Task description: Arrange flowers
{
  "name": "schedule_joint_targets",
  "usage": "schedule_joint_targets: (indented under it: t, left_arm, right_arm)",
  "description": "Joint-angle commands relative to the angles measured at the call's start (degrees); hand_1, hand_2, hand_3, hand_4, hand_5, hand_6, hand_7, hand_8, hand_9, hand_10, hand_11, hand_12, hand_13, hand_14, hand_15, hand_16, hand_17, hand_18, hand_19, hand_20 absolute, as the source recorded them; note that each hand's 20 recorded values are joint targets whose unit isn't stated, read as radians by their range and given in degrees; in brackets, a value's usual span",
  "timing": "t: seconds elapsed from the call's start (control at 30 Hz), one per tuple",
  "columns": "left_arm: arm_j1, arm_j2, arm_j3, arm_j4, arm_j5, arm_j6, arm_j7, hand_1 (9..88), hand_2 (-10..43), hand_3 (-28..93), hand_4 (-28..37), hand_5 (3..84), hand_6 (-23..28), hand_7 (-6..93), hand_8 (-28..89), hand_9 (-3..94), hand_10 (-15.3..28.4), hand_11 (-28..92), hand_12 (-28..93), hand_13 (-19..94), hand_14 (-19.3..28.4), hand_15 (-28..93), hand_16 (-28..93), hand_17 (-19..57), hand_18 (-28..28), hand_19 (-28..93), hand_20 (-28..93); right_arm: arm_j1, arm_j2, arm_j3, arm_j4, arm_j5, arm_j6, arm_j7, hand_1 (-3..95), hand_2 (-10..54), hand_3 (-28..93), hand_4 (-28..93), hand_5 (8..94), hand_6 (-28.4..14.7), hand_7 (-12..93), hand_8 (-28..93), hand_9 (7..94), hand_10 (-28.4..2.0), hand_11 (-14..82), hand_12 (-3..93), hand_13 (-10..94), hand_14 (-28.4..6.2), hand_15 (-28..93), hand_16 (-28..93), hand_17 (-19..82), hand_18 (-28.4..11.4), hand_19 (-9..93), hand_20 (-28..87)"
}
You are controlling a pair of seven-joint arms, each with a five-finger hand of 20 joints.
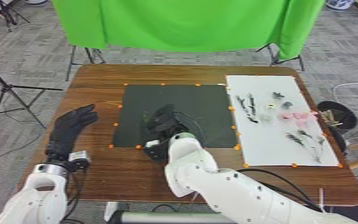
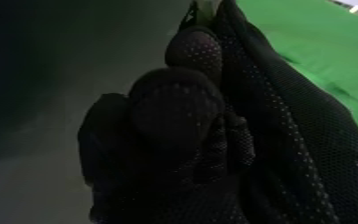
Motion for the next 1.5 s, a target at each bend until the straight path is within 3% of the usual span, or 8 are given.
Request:
schedule_joint_targets:
  t: [0.03, 0.3, 0.93, 1.03, 1.2, 1.3, 1.4, 1.5]
  left_arm:
    - [-0.8, -1.04, 0.76, 0.47, -0.64, -0.87, -0.45, 15.4, -3.0, 70, -28.3, 51.4, 0.3, 13.2, -8, 47.1, 13.7, 17, 11, 38, 16.0, 18, -1, 9.5, 9.7, 2, 18]
    - [-1.9, -1.14, 1.59, 0.93, -0.62, -1.4, -0.69, 15.7, -3.0, 70, -28.3, 51.3, 0.2, 13.2, -8, 47.0, 13.7, 17, 11, 38, 16.0, 18, -1, 9.4, 9.7, 2, 18]
    - [-1.6, -1.44, 1.42, 1.1, -0.61, -1.59, -1.07, 16.0, -3.5, 71, -28.3, 51.0, 0.6, 13.1, -8, 46.7, 13.7, 17, 11, 38, 16.0, 18, -1, 9.2, 9.7, 2, 18]
    - [-1.5, -1.51, 1.19, 1.08, -0.63, -1.55, -1.01, 16.0, -3.6, 71, -28.3, 50.9, 0.6, 13.2, -8, 46.7, 13.6, 17, 11, 38, 16.0, 18, -1, 9.2, 9.7, 2, 18]
    - [-0.7, -1.56, 0.76, 0.67, -0.6, -1.35, -1.0, 16.2, -3.5, 71, -28.3, 50.9, 0.6, 13.2, -8, 46.7, 13.7, 17, 11, 38, 15.9, 18, -1, 9.2, 9.7, 2, 18]
    - [-0.5, -1.65, 0.58, 0.6, -0.6, -1.48, -0.96, 16.1, -3.6, 71, -28.3, 50.8, 0.4, 13.3, -8, 46.7, 13.6, 17, 11, 38, 15.9, 18, -1, 9.2, 9.7, 2, 18]
    - [-0.3, -1.63, 0.41, 0.49, -0.65, -1.42, -0.97, 16.3, -3.5, 71, -28.3, 50.8, 0.4, 13.4, -8, 46.7, 13.6, 17, 11, 38, 15.9, 18, -1, 9.2, 9.7, 2, 18]
    - [0.0, -1.66, 0.13, 0.31, -0.61, -1.37, -0.95, 16.4, -3.4, 71, -28.3, 50.8, 0.4, 13.4, -8, 46.7, 13.6, 17, 11, 38, 16.1, 18, -1, 9.2, 9.7, 2, 18]
  right_arm:
    - [0.2, -0.8, -0.4, 1.4, 0.7, 2.5, 0.9, 58.8, -9.5, 62, 7, 70.0, -4.7, 58, -2, 87.4, -11.2, 22.5, 55.6, 94, -1.6, 50, 33, 73, -4.6, 81, 41]
    - [0.0, -1.0, -1.3, 0.5, 3.0, 2.5, 0.7, 59.3, -9.5, 63, 3, 70.2, -4.5, 58, -3, 88.1, -11.2, 20.0, 53.9, 94, -1.9, 47, 32, 74, -4.3, 77, 41]
    - [-0.6, -0.2, -1.4, -1.0, 5.5, -1.3, -0.1, 60.9, -9.5, 62, -1, 70.6, -3.9, 54, -2, 89.2, -10.4, 15.5, 50.1, 94, -2.4, 43, 29, 75, -4.1, 71, 43]
    - [-0.3, 0.7, -2.8, -0.7, 2.2, -0.9, -2.3, 55.4, -9.5, 64, -1, 67.6, -3.7, 54, 1, 86.9, -11.9, 14.9, 49.9, 92, -3.7, 40, 31, 72, -5.1, 69, 44]
    - [0.4, 2.0, -4.4, -0.6, -1.4, -2.1, -3.8, 42.5, -9.0, 66, -3, 66.1, -4.2, 52, 7, 78.0, -15.7, 33.0, 30.7, 88, -6.3, 43, 31, 69, -8.2, 72, 41]
    - [0.7, 2.9, -5.0, -0.8, -3.3, -5.2, -3.9, 30.7, -2.9, 70, -5, 65.9, -3.6, 45, 3, 73.2, -16.8, 31.9, 28.5, 85, -8.0, 45, 30, 67, -9.8, 75, 36]
    - [0.9, 4.0, -5.9, -1.0, -6.6, -8.3, -4.4, 26.2, -0.3, 71, -5, 65.3, -3.2, 44, -13, 70.9, -17.5, 28.1, 26.8, 85, -8.6, 47, 29, 65, -10.8, 79, 31]
    - [1.2, 4.9, -6.6, -1.3, -8.1, -10.4, -4.8, 23.4, 0.1, 71, -5, 64.6, -3.0, 38, -13, 69.9, -18.0, 23.7, 24.4, 86, -8.5, 49, 28, 65, -12.0, 84, 29]
